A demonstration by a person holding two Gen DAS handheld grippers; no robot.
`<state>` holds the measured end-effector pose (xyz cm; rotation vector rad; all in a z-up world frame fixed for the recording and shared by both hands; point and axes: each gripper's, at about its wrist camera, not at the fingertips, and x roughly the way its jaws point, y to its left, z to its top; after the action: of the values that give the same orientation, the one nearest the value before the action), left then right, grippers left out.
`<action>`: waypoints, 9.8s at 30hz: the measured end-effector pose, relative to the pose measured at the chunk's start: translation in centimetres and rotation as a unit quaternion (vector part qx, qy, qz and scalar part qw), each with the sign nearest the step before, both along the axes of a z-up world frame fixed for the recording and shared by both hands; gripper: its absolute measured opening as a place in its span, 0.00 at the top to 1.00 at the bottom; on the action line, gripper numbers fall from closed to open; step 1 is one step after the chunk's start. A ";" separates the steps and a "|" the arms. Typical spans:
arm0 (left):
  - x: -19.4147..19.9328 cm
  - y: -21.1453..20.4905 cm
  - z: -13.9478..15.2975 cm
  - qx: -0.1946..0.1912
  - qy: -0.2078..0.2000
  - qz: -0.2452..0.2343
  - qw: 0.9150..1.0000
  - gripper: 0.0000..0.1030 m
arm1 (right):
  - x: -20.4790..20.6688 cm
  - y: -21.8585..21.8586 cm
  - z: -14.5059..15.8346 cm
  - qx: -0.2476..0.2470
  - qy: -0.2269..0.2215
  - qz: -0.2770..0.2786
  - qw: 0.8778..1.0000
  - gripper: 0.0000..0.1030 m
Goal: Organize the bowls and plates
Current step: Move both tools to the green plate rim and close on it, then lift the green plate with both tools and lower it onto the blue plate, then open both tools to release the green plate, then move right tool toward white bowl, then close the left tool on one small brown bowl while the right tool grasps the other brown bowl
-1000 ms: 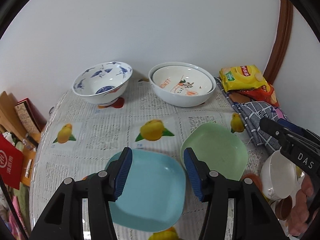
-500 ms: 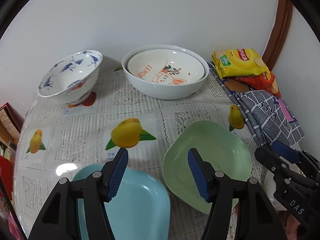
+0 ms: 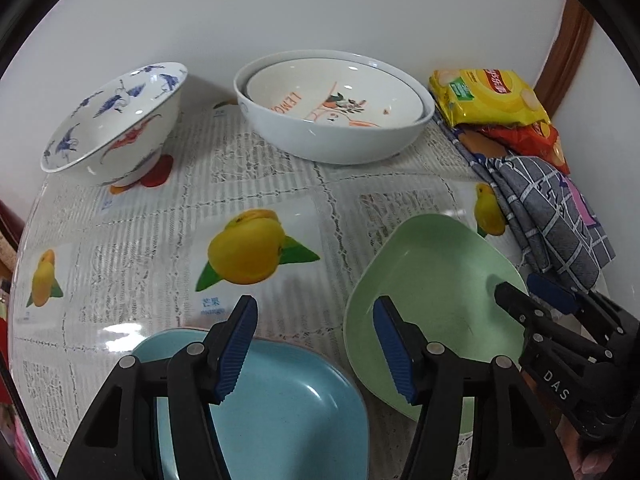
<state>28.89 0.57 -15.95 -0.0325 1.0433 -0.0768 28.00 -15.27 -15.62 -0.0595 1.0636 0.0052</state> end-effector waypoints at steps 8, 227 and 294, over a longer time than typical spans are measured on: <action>0.3 -0.7 -0.9 0.018 0.003 -0.011 1.000 0.48 | 0.6 0.5 -1.0 -0.022 0.007 0.000 1.000 0.61; -17.9 -4.5 6.4 0.011 -0.090 0.018 0.996 0.76 | -20.6 -15.7 7.3 0.068 -0.106 -0.196 0.972 0.38; -7.8 -12.6 -3.3 -0.046 0.016 -0.036 0.998 0.84 | -19.6 -16.9 -0.7 0.093 -0.013 -0.175 0.980 0.84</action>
<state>21.06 -12.07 -19.24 -0.0796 1.0723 -0.1912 8.37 -32.18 -16.29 0.2974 1.0314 -0.2132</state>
